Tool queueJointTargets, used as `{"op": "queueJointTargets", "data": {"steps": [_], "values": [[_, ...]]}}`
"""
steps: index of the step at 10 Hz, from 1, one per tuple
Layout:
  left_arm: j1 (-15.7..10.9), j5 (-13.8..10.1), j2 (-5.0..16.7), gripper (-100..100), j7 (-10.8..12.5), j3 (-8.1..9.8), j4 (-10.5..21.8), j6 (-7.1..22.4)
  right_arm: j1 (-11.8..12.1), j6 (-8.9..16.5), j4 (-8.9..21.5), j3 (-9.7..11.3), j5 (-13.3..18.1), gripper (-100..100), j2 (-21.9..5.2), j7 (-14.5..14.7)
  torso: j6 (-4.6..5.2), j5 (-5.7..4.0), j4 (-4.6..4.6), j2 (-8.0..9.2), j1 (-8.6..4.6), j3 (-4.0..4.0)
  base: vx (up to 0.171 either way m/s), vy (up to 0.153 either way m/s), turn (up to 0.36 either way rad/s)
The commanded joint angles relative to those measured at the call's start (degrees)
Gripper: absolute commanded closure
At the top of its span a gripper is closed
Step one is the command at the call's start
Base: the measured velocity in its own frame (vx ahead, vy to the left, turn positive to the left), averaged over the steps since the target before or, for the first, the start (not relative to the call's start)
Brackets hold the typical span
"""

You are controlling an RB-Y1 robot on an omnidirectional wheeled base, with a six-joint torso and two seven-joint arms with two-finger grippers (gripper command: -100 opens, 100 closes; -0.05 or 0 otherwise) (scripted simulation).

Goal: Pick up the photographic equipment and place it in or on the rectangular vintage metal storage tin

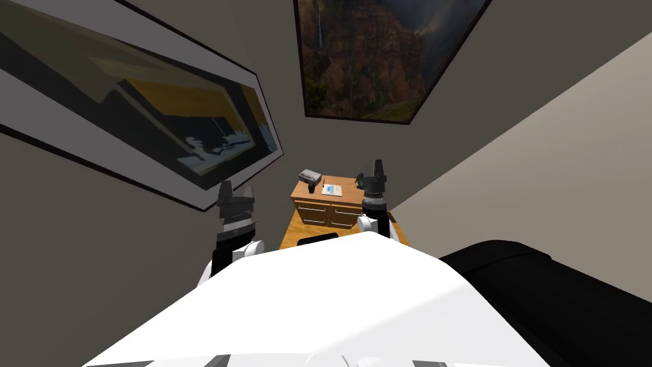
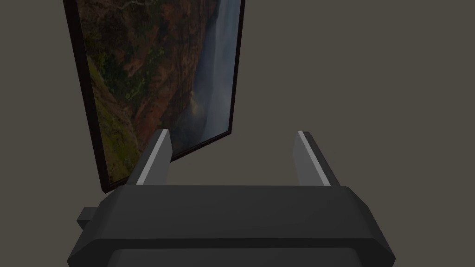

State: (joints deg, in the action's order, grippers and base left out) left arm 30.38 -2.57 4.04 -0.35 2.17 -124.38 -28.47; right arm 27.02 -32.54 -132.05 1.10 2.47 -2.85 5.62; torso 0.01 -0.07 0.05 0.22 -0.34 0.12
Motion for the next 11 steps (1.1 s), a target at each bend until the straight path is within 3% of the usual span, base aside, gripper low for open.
{"op": "queueJointTargets", "data": {"steps": [1,6,7,11], "values": [[0.4,1.3,1.7,-100,-0.2,-0.07,2.4,0.5,0.0,0.0,0.0,0.0,0.0,0,0.0,0.0,0.00,0.00,0.00,0.00,0.00,0.00,-0.064,-0.102,-0.049],[2.1,6.6,4.9,-100,-1.3,-0.32,9.9,4.6,0.0,0.0,0.0,0.0,0.0,0,0.0,0.0,0.00,-0.03,0.01,0.06,-0.11,0.03,-0.069,-0.117,-0.060],[2.1,6.6,4.9,-100,-1.3,-0.32,9.9,4.6,0.0,0.0,0.0,0.0,0.0,0,0.0,0.0,0.00,-0.03,0.02,0.06,-0.07,0.04,-0.051,-0.084,-0.024],[2.4,11.7,6.4,-100,-3.2,-0.86,17.0,8.5,0.0,0.0,0.0,0.0,0.0,0,0.0,0.0,0.00,-0.04,0.01,0.04,-0.16,0.02,-0.058,-0.124,-0.079]]}}
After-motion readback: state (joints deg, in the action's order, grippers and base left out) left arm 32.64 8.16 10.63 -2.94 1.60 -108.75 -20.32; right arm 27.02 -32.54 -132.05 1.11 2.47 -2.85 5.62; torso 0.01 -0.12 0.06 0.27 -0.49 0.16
